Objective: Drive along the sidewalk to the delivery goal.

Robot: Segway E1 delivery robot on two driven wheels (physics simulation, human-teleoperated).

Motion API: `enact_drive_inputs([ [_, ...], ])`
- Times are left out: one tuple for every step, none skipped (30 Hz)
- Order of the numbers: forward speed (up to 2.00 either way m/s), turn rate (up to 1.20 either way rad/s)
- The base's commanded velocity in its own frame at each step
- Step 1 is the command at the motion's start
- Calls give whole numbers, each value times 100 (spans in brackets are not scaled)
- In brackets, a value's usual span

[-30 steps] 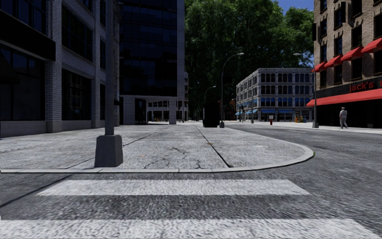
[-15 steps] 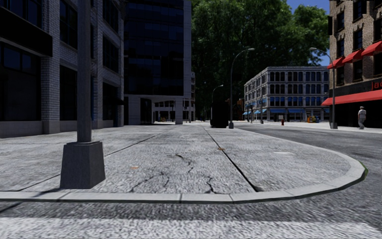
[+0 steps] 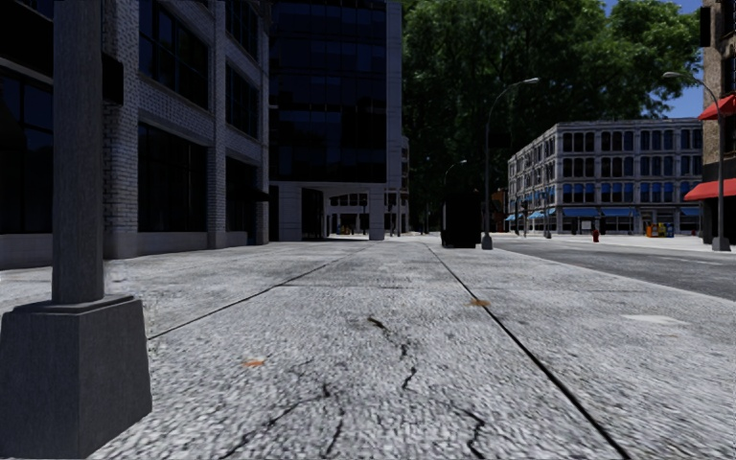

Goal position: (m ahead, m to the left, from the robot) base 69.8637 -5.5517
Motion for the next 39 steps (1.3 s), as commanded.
enact_drive_inputs([
  [200, 32],
  [199, 28],
  [180, 5],
  [180, 5],
  [166, 0],
  [156, 0],
  [147, 0],
  [147, 0],
  [138, 0],
  [130, 0],
  [130, 0],
  [127, 0],
  [126, 0],
  [125, 0],
  [125, 0],
  [125, 0],
  [125, 0],
  [125, 0],
  [125, 0],
  [125, 0],
  [125, 0],
  [125, 0],
  [125, 0],
  [125, 0],
  [125, 0],
  [125, 0],
  [125, 0],
  [125, 0],
  [125, 0],
  [125, 0],
  [125, 0],
  [125, 0],
  [125, 0],
  [125, 0],
  [125, 0],
  [125, 0],
  [125, 0],
  [125, 0],
  [192, 0],
])
